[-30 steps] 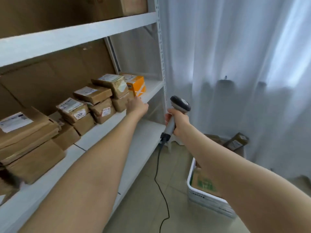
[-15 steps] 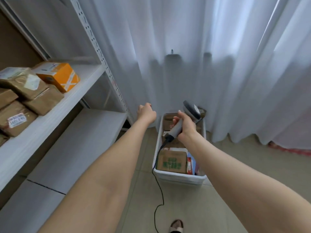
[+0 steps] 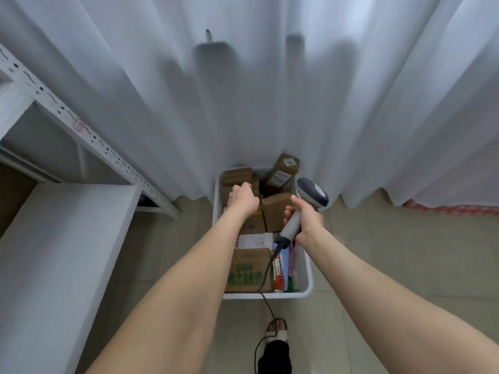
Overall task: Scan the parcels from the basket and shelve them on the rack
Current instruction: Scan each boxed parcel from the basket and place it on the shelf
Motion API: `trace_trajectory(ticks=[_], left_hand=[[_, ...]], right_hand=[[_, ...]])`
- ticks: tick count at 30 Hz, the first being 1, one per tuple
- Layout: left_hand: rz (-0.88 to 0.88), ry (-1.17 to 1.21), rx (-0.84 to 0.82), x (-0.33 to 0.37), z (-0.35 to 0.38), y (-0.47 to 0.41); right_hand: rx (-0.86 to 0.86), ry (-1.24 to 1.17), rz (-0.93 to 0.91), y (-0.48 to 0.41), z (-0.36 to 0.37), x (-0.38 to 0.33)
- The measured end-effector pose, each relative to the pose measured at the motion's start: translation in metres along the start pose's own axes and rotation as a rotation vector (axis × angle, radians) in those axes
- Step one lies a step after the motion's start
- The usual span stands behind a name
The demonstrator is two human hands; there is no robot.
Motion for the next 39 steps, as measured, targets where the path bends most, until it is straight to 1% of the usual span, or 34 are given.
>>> trace_trajectory(ticks=[3,9,13,17,22,25,26,29,31,35,39], left_hand=[[0.006,-0.036,-0.055,0.002,0.05,-0.047],[0.0,-0.115,-0.155,-0.009,0.156,-0.141],[-0.006,-0.182,-0.153,-0.022,0.21,-0.203],[-0.001,-0.233,-0.136,-0.034,0.25,-0.256],[0.006,-0.421,-0.137,-0.054,0.287,-0.292],[0.043,-0.552,-0.053,-0.056,0.294,-0.291],[0.043,-0.569,-0.048,-0.058,0.297,-0.287],[0.03,-0.557,-0.104,-0.061,0.304,-0.273],[0.083,-0.558,-0.11,-0.056,0.3,-0.261],[0.272,-0.491,-0.072,-0.03,0.25,-0.231],[0.373,-0.407,0.006,-0.01,0.17,-0.19]], right_hand=[[0.055,0.008,0.045,-0.059,-0.016,0.01],[0.084,-0.002,0.114,-0.182,-0.039,0.032],[0.068,0.024,0.131,-0.255,-0.045,0.05],[0.046,0.019,0.16,-0.313,-0.05,0.069],[0.008,0.024,0.184,-0.356,-0.059,0.087],[0.014,0.024,0.186,-0.364,-0.064,0.088],[0.017,0.026,0.185,-0.364,-0.065,0.088],[0.025,0.026,0.191,-0.356,-0.066,0.087],[0.046,0.035,0.189,-0.347,-0.069,0.083],[0.131,0.05,0.193,-0.308,-0.072,0.068],[0.167,0.036,0.198,-0.252,-0.062,0.045]])
Point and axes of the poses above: each hand's wrist, its own y-axis away from the middle knuckle, its own z-axis out of the palm, x = y × z, the point moved 10 cm from there along -y, towards the middle knuckle, and after that the axes turned 1 degree about x, right-handed, at the moved point
